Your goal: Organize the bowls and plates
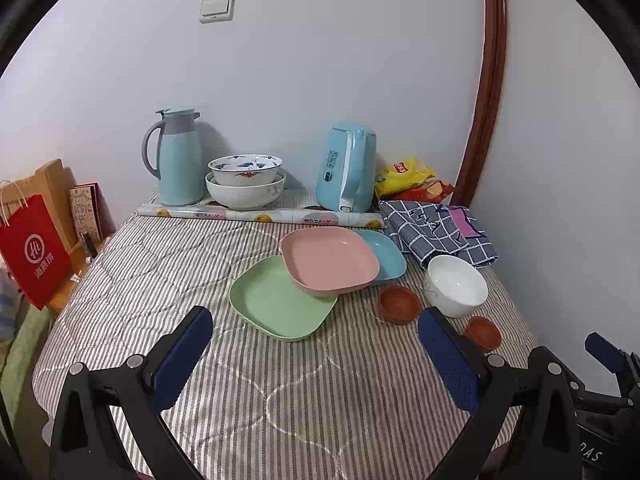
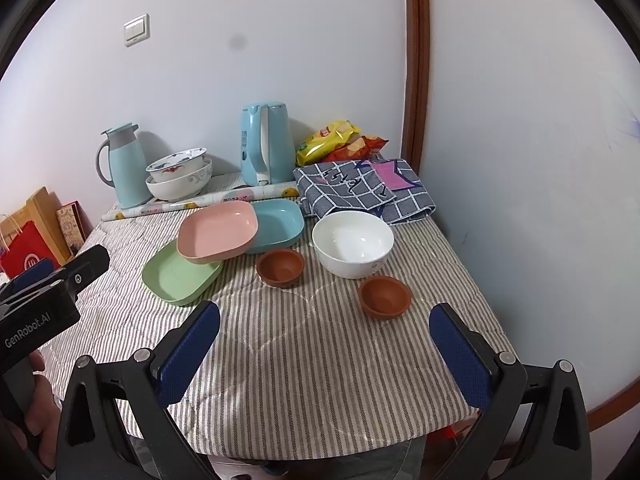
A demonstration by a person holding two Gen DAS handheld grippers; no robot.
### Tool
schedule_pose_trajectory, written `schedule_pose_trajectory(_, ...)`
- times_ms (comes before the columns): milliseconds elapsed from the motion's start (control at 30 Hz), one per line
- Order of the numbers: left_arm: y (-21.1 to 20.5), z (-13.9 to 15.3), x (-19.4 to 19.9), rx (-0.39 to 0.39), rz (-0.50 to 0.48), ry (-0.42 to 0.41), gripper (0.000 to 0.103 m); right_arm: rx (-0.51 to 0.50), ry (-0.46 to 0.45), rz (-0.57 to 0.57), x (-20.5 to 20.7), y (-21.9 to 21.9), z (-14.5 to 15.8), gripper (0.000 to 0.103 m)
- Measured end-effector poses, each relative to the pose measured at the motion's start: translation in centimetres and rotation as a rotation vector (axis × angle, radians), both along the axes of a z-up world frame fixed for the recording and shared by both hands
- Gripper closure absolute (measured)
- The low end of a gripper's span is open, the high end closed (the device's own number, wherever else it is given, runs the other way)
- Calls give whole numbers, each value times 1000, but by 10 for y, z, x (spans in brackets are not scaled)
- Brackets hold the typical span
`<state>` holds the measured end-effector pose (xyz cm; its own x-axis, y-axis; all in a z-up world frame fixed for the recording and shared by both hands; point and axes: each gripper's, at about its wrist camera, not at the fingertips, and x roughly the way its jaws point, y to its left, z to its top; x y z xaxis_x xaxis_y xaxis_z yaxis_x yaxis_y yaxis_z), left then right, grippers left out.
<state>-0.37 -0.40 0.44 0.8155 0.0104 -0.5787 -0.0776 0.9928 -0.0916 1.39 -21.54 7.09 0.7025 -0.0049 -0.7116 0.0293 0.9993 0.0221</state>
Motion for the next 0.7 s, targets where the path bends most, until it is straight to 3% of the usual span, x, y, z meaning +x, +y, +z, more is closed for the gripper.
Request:
schedule_pose_trajectory(300,-1,-1,10,-1,-10,9,0,-3,1,10,7,1,-3,0)
schedule_pose_trajectory(700,20,-21,46,-32,19,87,0,8,3,9,37,6,-13,0)
